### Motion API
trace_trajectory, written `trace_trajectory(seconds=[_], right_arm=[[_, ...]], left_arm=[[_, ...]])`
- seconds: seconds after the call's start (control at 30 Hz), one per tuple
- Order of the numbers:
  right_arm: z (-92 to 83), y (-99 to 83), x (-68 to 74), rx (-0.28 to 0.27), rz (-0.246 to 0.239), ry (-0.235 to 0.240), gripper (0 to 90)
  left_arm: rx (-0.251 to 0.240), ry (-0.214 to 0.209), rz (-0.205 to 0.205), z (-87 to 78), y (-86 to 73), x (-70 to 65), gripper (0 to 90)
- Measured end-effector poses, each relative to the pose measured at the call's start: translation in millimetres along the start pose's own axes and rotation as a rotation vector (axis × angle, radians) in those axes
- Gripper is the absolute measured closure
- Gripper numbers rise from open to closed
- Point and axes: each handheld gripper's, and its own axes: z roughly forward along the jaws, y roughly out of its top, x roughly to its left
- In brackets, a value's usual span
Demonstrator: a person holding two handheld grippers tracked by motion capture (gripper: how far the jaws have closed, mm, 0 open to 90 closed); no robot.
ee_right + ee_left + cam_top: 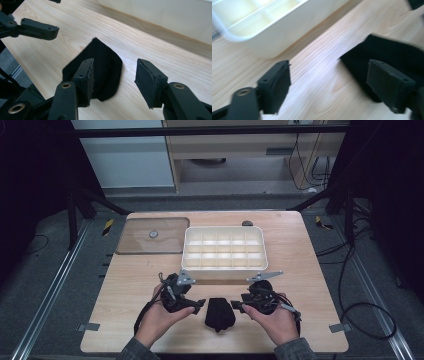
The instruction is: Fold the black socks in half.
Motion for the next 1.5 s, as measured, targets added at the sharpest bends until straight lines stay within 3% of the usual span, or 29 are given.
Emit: trace_trajectory(seconds=[0.03,0.13,0.17,0.27,0.47,0.53,0.63,0.7,0.87,0.93,1.03,1.5], right_arm=[[1.8,2.1,2.2,0.005,0.003,0.0,48.4],[6.8,5.8,5.1,0.012,-0.003,0.0,47.2],[8.9,7.0,6.1,0.013,-0.002,0.001,47.0],[17.1,11.0,10.9,0.028,0.008,0.001,45.7],[29.3,17.1,15.4,0.066,0.007,-0.014,43.7],[33.5,18.2,16.6,0.082,0.005,-0.021,43.2],[40.6,19.2,17.3,0.101,0.01,-0.024,42.6],[43.2,18.3,15.8,0.104,0.018,-0.03,42.5],[48.0,8.0,9.0,0.115,0.048,-0.019,41.3],[50.2,4.3,7.0,0.116,0.06,-0.009,41.0],[52.6,2.9,5.2,0.115,0.058,-0.002,40.5],[69.0,3.3,5.3,0.143,0.063,-0.001,39.1]], left_arm=[[0.0,0.013,-0.02,-1.5,-9.3,9.6,15.0],[0.006,0.031,-0.039,-2.1,-20.5,20.6,12.5],[0.004,0.051,-0.054,-3.1,-32.4,30.9,11.8],[0.004,0.076,-0.066,-4.8,-48.2,43.7,9.3],[-0.009,0.165,-0.103,-9.0,-86.3,68.6,6.8],[-0.008,0.174,-0.119,-11.0,-94.5,74.2,6.8],[0.0,0.188,-0.105,-13.1,-99.8,79.9,5.5],[-0.007,0.184,-0.133,-10.7,-103.6,85.2,5.3],[0.047,0.195,-0.166,-1.2,-113.9,97.0,5.1],[0.049,0.189,-0.197,0.1,-118.0,103.5,3.4],[0.032,0.203,-0.216,-1.5,-121.6,108.3,3.3],[-0.031,0.215,-0.216,2.4,-126.8,109.1,0.0]])
